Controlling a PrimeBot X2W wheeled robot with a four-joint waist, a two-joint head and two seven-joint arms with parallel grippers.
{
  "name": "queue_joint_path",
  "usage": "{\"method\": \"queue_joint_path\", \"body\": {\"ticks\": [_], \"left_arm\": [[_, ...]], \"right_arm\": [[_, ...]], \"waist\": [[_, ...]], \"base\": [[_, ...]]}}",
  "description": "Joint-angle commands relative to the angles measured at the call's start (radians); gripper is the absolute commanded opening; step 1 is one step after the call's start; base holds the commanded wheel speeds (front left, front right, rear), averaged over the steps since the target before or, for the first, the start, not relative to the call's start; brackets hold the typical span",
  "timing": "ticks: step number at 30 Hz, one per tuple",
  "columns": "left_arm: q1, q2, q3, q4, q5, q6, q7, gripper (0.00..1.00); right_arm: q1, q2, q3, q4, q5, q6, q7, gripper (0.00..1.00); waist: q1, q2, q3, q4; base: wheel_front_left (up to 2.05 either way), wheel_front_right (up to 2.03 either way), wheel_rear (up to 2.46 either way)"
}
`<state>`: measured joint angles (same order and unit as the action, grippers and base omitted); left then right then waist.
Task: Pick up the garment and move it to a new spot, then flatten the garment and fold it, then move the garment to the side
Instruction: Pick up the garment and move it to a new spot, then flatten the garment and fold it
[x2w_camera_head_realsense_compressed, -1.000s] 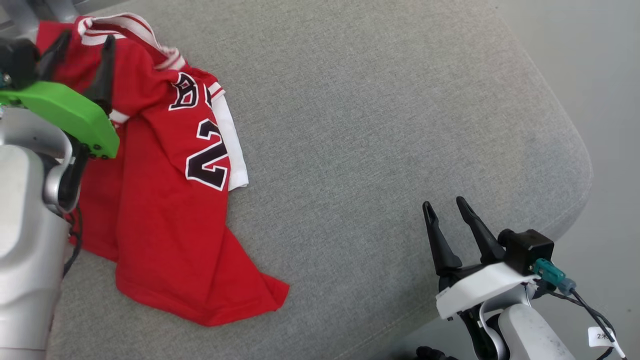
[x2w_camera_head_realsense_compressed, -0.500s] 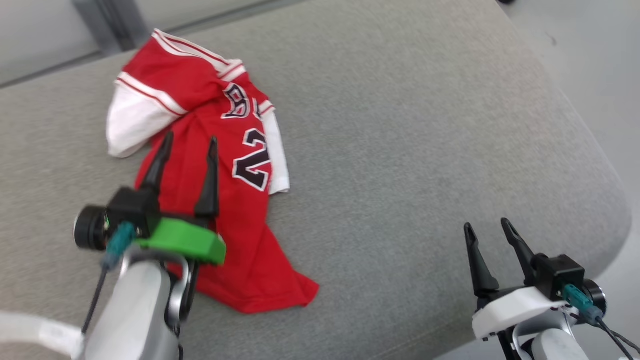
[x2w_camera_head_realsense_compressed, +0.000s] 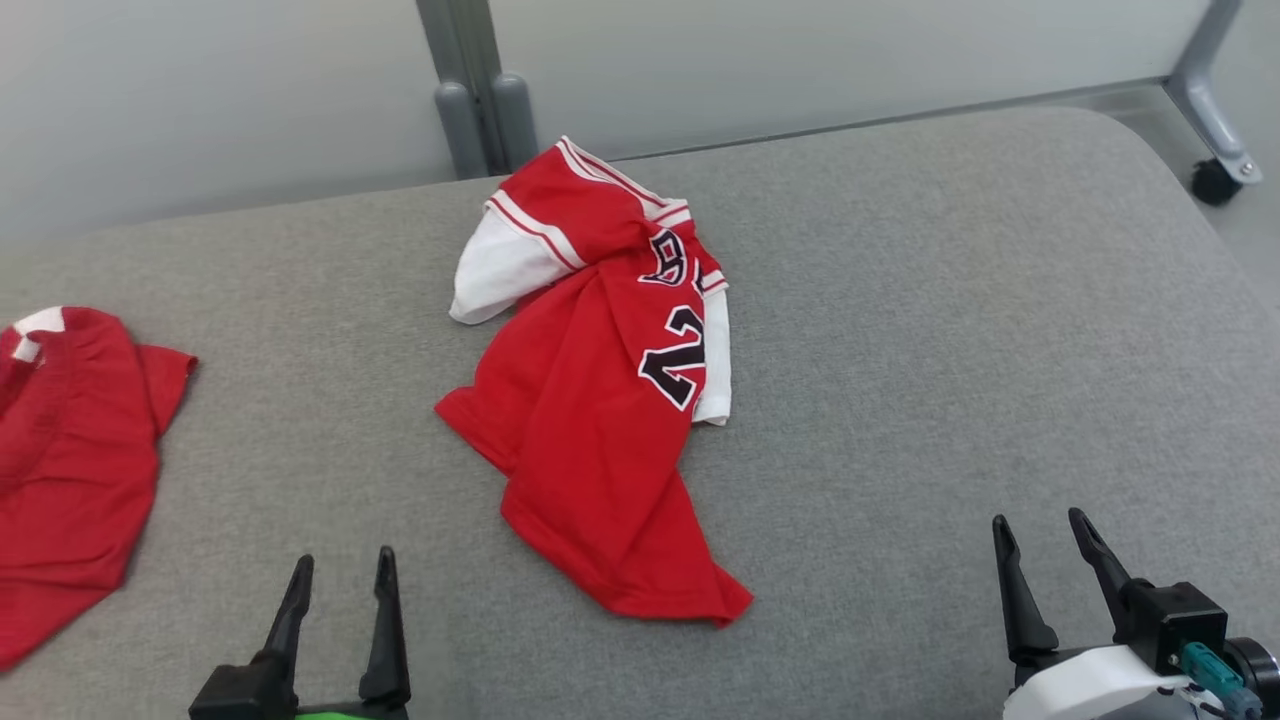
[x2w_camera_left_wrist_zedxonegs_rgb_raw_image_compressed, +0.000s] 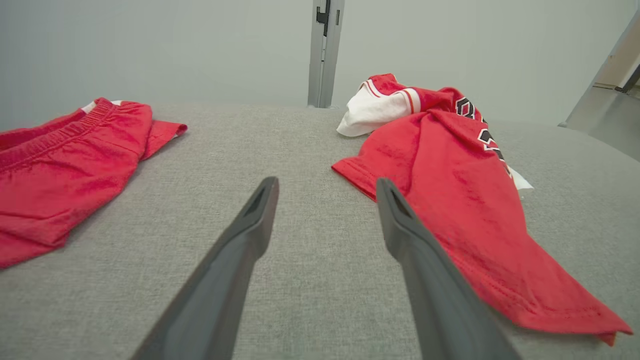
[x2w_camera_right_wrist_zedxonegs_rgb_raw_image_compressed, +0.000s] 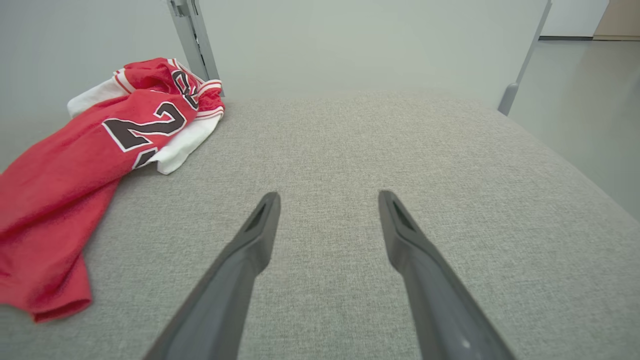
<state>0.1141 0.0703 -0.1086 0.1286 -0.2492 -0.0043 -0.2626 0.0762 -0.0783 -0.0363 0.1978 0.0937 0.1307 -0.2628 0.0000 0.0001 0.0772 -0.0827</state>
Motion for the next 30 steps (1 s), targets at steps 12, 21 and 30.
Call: {"method": "queue_joint_path", "body": {"ticks": [12,21,30], "left_arm": [[0.067,-0.020,0.101,-0.043,0.024,-0.039,-0.003,1.00],[0.076,-0.019,0.083,0.007,0.007,-0.091,-0.003,1.00],[0.072,-0.019,0.085,0.030,-0.006,-0.102,-0.003,1.00]], "right_arm": [[0.030,0.005,0.004,-0.009,-0.013,0.000,-0.003,1.00],[0.015,-0.001,0.014,-0.012,-0.014,0.000,-0.003,1.00],[0.000,-0.019,0.019,-0.017,-0.019,0.000,-0.003,1.00]], "waist": [[0.0000,-0.0001,-0.088,0.120],[0.0000,-0.0001,-0.089,0.112],[0.0000,-0.0001,-0.088,0.107]], "base": [[0.00,0.00,0.00],[0.00,0.00,0.00],[0.00,0.00,0.00]]}}
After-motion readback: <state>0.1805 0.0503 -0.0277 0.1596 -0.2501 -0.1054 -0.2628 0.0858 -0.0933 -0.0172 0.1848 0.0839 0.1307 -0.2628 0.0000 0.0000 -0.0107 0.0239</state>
